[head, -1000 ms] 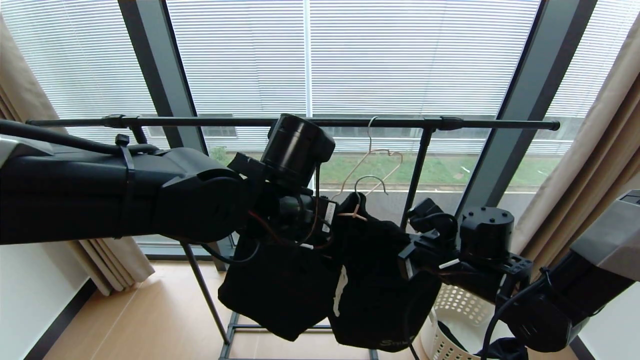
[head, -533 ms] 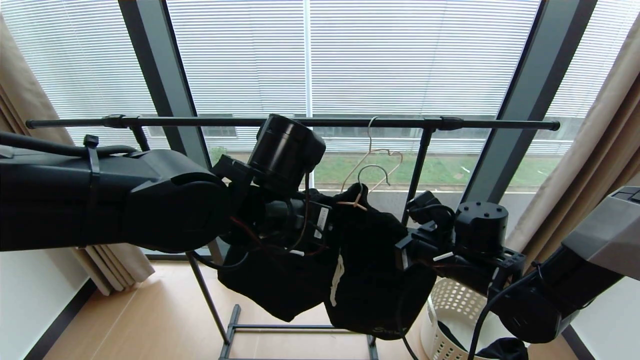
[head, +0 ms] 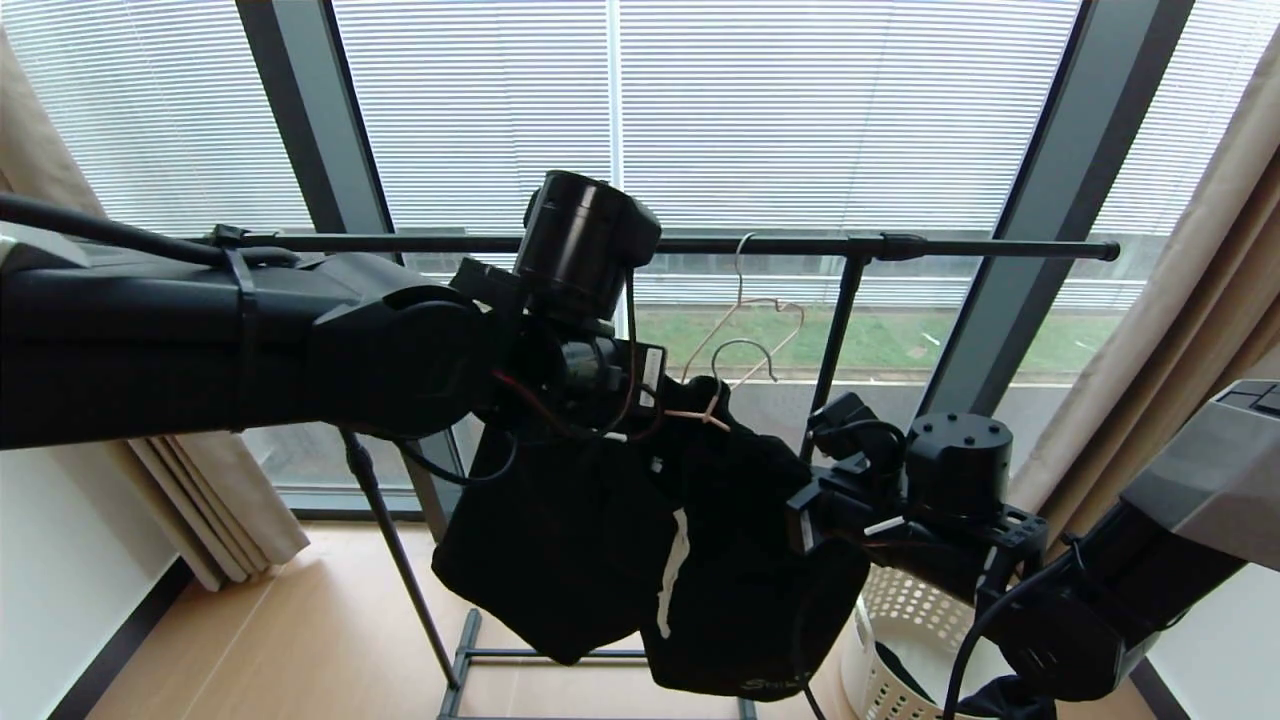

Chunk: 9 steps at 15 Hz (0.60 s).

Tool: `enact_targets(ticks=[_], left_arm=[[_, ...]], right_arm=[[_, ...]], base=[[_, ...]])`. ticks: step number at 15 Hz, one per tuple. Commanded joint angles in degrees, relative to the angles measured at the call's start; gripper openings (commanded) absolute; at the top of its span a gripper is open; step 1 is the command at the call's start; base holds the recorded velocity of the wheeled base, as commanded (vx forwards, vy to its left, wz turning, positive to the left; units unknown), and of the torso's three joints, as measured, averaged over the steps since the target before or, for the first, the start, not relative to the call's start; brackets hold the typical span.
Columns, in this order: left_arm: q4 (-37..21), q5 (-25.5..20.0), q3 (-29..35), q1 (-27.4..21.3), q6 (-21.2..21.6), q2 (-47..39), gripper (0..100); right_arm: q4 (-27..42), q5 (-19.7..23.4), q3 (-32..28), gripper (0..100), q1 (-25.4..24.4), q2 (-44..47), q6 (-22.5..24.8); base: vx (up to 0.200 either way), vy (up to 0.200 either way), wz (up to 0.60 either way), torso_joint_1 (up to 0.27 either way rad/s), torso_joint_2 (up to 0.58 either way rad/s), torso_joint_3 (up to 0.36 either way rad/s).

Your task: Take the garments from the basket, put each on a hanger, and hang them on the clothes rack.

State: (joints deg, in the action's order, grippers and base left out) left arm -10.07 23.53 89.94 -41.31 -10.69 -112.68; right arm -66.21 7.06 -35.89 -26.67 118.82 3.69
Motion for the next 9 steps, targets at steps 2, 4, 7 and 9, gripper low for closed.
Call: enact_targets(ticks=[2, 4, 7, 9], left_arm=[[-0.3, 0.6, 3.5, 0.1, -0.1, -3.4, 0], [-0.7, 1.6, 5.5, 0.2, -0.1, -4.7, 0], [-0.5, 3.9, 6.6, 0.2, -0.2, -5.8, 0], [-0.6, 4.0, 8.0, 0.4, -0.6, -6.2, 0]], right_arm=[[-1.5, 0.1, 1.2, 0, -1.0, -0.1, 0.2], [-2.5, 0.1, 1.9, 0, -1.7, 0.0, 0.3], [-4.5, 0.1, 3.4, 0, -2.2, -0.2, 0.4], [-4.5, 0.1, 3.9, 0, -2.9, -0.1, 1.3]], base=[[0.000, 0.000, 0.00, 0.000, 0.00, 0.000], [0.000, 0.000, 0.00, 0.000, 0.00, 0.000], [0.000, 0.000, 0.00, 0.000, 0.00, 0.000], [0.000, 0.000, 0.00, 0.000, 0.00, 0.000]])
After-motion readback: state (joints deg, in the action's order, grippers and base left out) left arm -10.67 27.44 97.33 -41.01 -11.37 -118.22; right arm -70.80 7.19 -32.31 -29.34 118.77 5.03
